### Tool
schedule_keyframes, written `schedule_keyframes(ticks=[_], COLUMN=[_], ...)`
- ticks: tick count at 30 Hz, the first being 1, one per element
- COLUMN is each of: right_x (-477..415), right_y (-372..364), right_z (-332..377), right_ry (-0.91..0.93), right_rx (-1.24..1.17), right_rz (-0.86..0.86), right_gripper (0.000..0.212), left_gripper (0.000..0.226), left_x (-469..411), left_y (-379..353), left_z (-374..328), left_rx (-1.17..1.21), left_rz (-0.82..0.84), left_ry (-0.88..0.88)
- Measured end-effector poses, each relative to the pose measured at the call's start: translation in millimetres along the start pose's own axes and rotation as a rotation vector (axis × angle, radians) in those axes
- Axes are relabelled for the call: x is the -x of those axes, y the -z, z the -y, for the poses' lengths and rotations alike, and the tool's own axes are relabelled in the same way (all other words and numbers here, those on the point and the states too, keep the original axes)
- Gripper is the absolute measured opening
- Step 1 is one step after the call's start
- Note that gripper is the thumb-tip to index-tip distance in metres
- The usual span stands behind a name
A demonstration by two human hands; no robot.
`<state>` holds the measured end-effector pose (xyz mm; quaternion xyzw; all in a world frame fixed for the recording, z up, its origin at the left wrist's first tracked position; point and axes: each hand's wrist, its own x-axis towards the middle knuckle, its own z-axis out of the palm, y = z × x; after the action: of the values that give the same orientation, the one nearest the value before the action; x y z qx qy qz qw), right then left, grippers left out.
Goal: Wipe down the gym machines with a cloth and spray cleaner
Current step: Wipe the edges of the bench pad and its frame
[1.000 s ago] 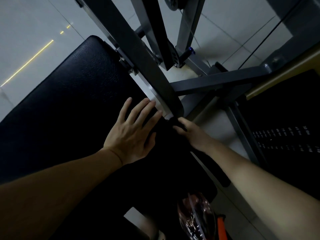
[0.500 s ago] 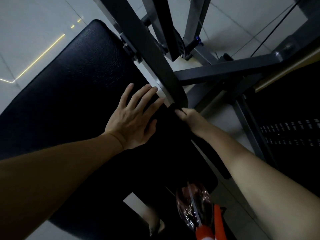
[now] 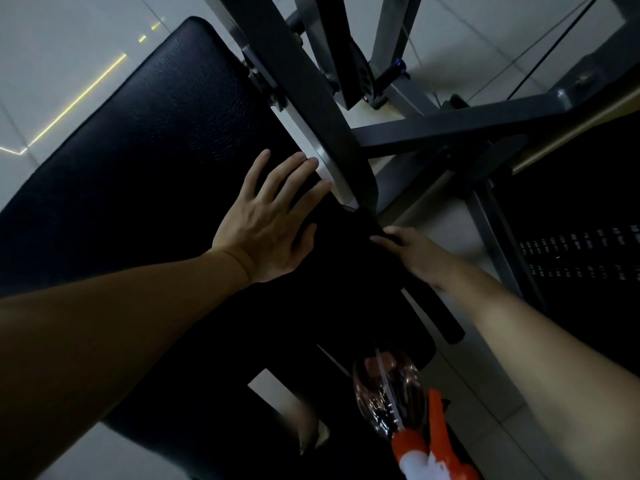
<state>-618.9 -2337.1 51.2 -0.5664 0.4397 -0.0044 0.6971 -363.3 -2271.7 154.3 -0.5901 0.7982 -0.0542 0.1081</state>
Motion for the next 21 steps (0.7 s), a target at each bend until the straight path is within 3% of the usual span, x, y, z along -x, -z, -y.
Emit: schedule_keyframes(ticks=[2,4,6,8,11,14,16,18,21], right_x=[13,19,12,-2,-16,-30,-32,-22,9], right_y=[7,8,4,2,0,6,4,-2,-9], right_z=[0,11,23,29,13,-14,-16,-13,-18], right_ry=[0.017,0.011,0.024,-0.012,-0.147,-0.319,-0.314,-0.192,0.032], right_rx=[0.411,0.843,1.015,0.745,-0.086,-0.478,-0.501,-0.261,-0.001], right_rz=[0.015,-0.002,-0.022,0.009,0.076,0.112,0.071,-0.084,-0.252], right_gripper=[0.021,0.018,0.020,0.027,0.044,0.060,0.048,0.028,0.028], left_gripper=[0.062,0.062,0.062,0.061,0.061,0.061,0.061,0.060,0.061], left_x=[0,0,0,0,0,0,-1,-1,1], left_y=[0,0,0,-1,-1,0,-1,0,1], left_z=[0,-1,0,0,-1,-1,-1,0,0], left_rx=[0.003,0.000,-0.004,-0.012,-0.013,-0.003,-0.003,-0.001,0.015], left_rz=[0.004,0.002,0.003,0.003,0.000,-0.015,-0.014,-0.007,-0.006], left_ry=[-0.001,-0.002,-0.003,0.001,-0.002,0.001,0.005,0.001,0.006])
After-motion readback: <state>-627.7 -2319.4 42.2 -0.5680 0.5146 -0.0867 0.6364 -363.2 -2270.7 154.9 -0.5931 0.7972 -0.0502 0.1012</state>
